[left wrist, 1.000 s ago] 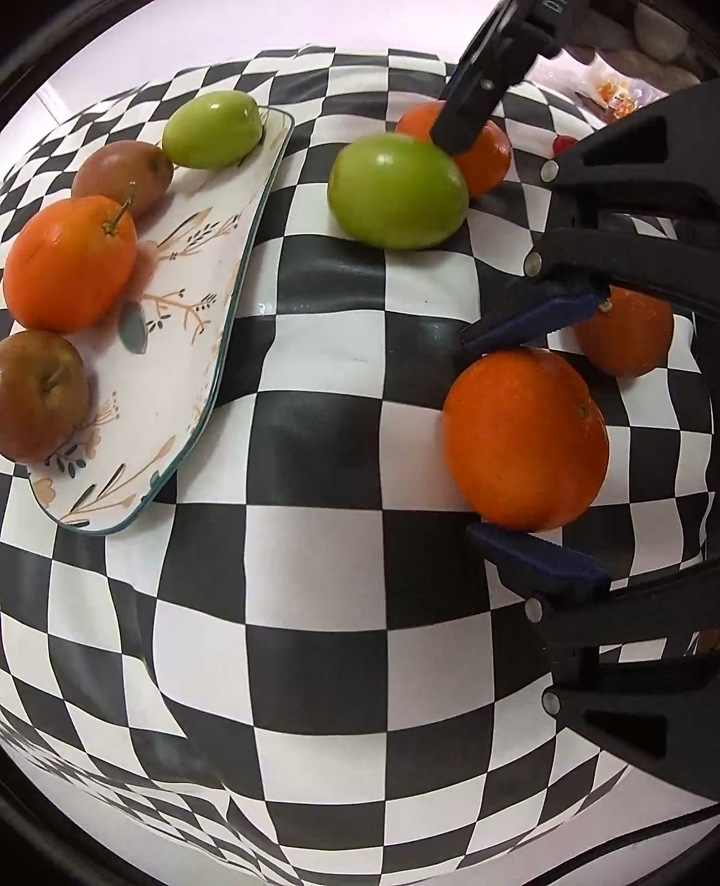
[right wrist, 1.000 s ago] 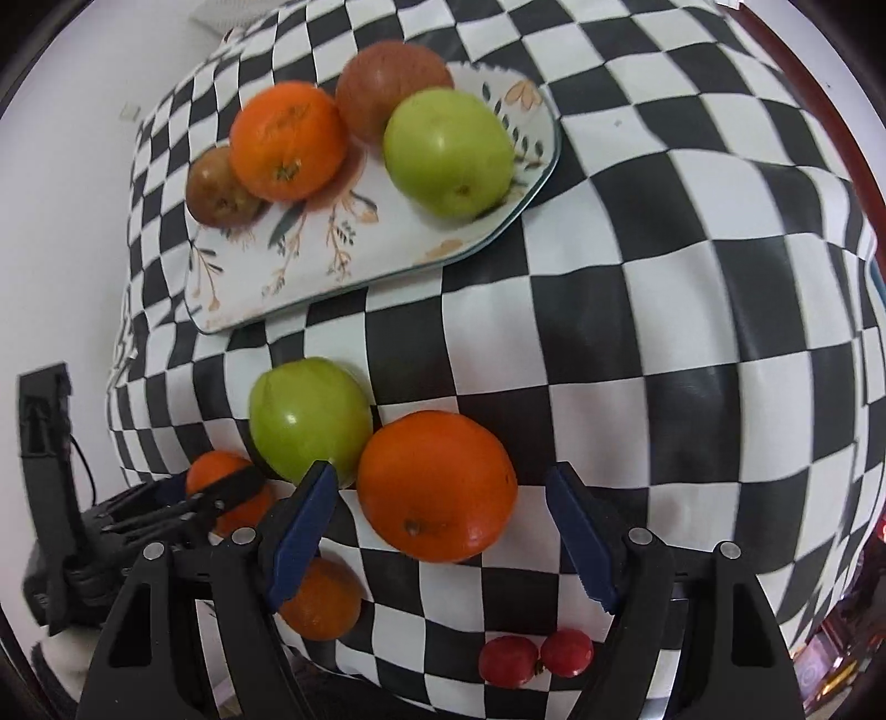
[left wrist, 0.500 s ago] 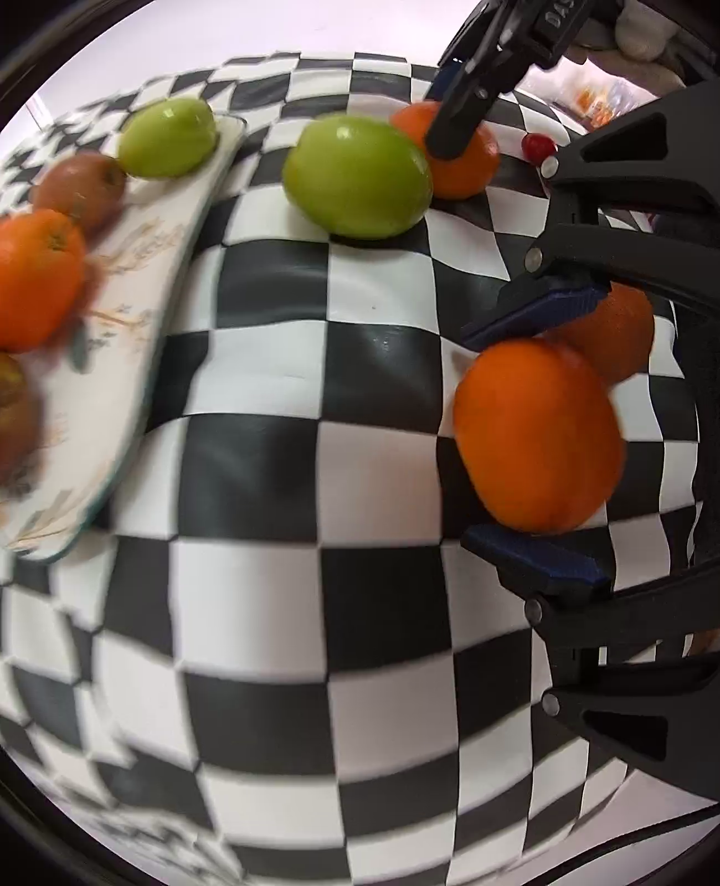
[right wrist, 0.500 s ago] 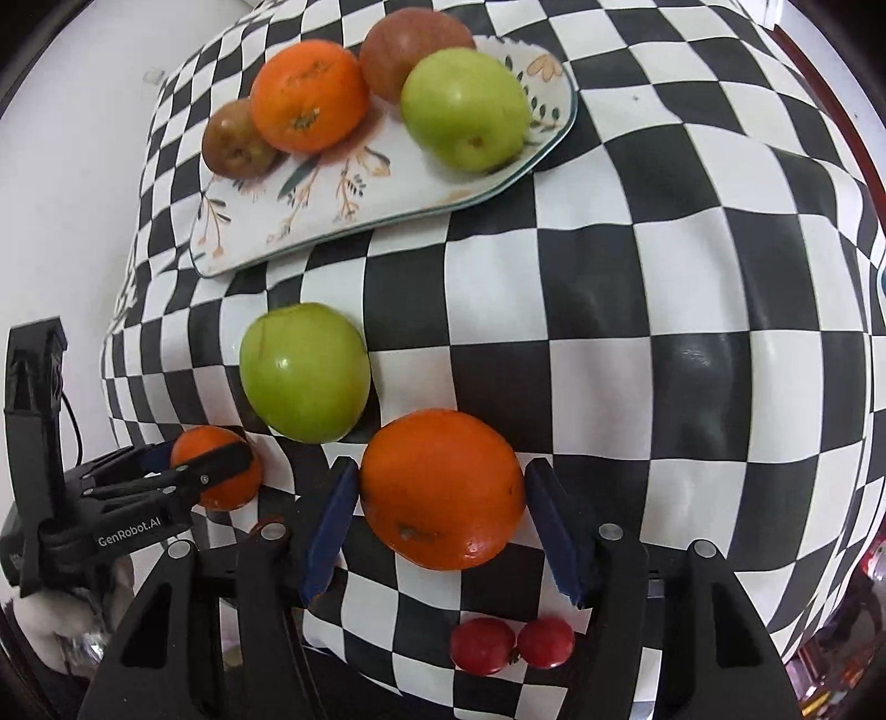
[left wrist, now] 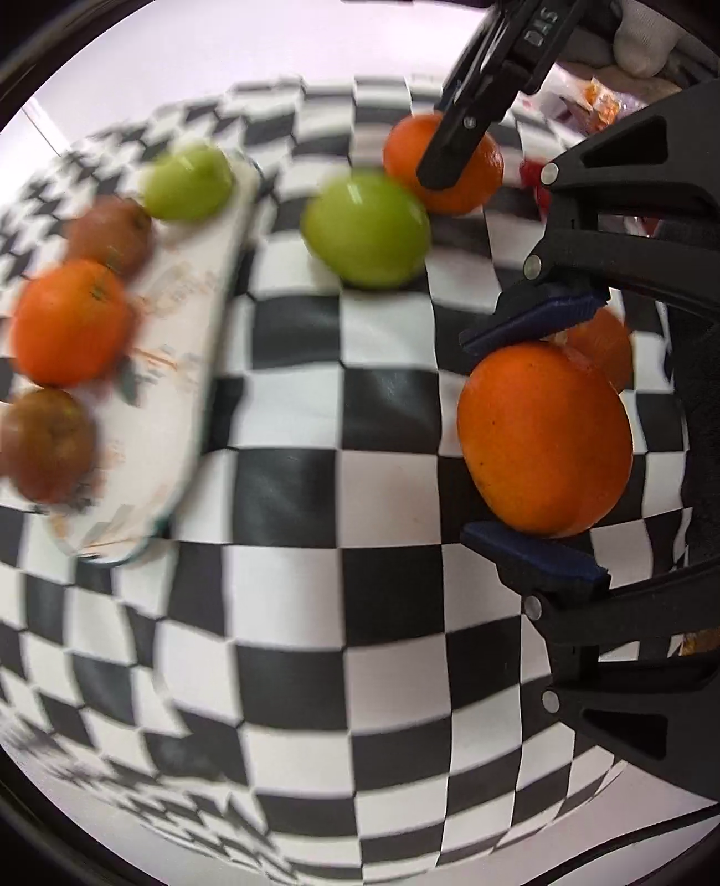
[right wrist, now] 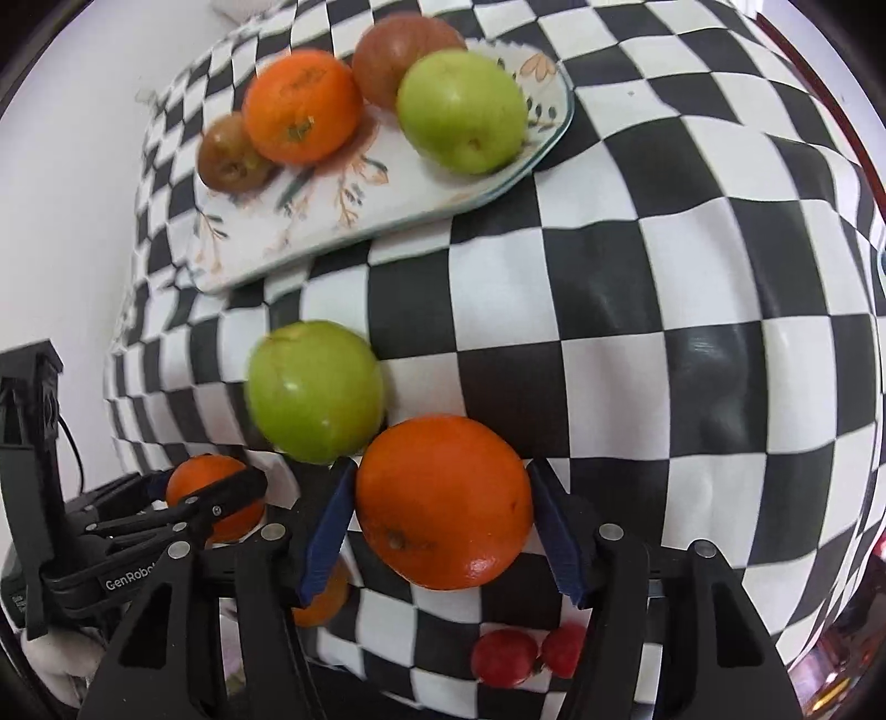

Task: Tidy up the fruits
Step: 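Set both tangerines on the plate beside the other fruits and open both tools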

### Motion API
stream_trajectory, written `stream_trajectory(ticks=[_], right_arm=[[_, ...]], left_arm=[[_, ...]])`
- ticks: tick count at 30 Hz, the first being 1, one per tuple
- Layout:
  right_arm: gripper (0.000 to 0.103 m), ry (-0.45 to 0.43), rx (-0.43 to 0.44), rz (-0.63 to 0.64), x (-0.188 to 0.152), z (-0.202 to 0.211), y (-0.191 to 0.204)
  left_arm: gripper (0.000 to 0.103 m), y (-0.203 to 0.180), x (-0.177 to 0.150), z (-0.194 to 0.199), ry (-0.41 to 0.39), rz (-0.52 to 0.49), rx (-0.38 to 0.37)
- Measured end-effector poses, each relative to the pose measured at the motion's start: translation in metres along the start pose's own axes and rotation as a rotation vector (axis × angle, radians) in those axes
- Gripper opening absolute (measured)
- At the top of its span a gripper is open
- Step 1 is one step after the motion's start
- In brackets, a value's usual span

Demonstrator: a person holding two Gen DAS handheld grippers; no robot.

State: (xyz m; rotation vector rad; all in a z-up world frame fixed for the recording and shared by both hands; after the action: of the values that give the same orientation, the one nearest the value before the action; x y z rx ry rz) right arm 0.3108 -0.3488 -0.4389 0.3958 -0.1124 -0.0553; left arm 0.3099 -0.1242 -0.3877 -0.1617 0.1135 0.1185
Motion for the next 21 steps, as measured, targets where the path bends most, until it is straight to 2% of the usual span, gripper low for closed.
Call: stream_trajectory(ticks=[3, 7, 9, 12, 14, 16, 21], right_arm=[[0.065, -0.052, 0.034, -0.004, 0.011, 0.028, 0.006], [0.065, -0.114, 0.095, 0.003, 0.046, 0.062, 0.019], [0.065, -0.126, 0.112, 0.002, 0.070, 0.067, 0.023], [0.065, -0.105, 0.116, -0.015, 0.103, 0.054, 0.023], [0.065, -0.065, 0.151, -0.053, 0.120, 0.035, 0.022], [0.065, -0.028, 0.177, -0.101, 0.128, 0.017, 0.017], [0.065, 0.023, 0.205, -0.186, 0.132, -0.017, 0.008]], left_arm=[[0.060, -0.010, 0.009, 0.037, -0.029, -0.001, -0.065], [0.061, -0.007, 0.060, 0.073, -0.048, -0.004, -0.115], [0.061, -0.013, 0.085, 0.076, -0.050, -0.001, -0.108], [0.061, -0.014, 0.120, 0.071, -0.023, 0.003, -0.091], [0.061, -0.010, 0.134, 0.053, 0.019, 0.018, -0.079], [0.061, -0.010, 0.156, 0.040, 0.055, 0.035, -0.062], [0.061, -0.005, 0.180, 0.010, 0.114, 0.061, -0.022]])
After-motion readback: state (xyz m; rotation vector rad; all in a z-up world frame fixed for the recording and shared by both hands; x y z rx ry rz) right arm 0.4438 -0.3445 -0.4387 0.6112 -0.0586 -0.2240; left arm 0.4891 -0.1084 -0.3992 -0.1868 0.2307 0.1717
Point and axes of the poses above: each gripper's, at about its wrist camera, not at the fingertips, and z roughly against the way its jaws point, y to its left, x to its top, the point moved 4 cm from there along -z, roughly the way its jaws point, and after that the axes turned 15 degrees about z, right-handed, at the moved point
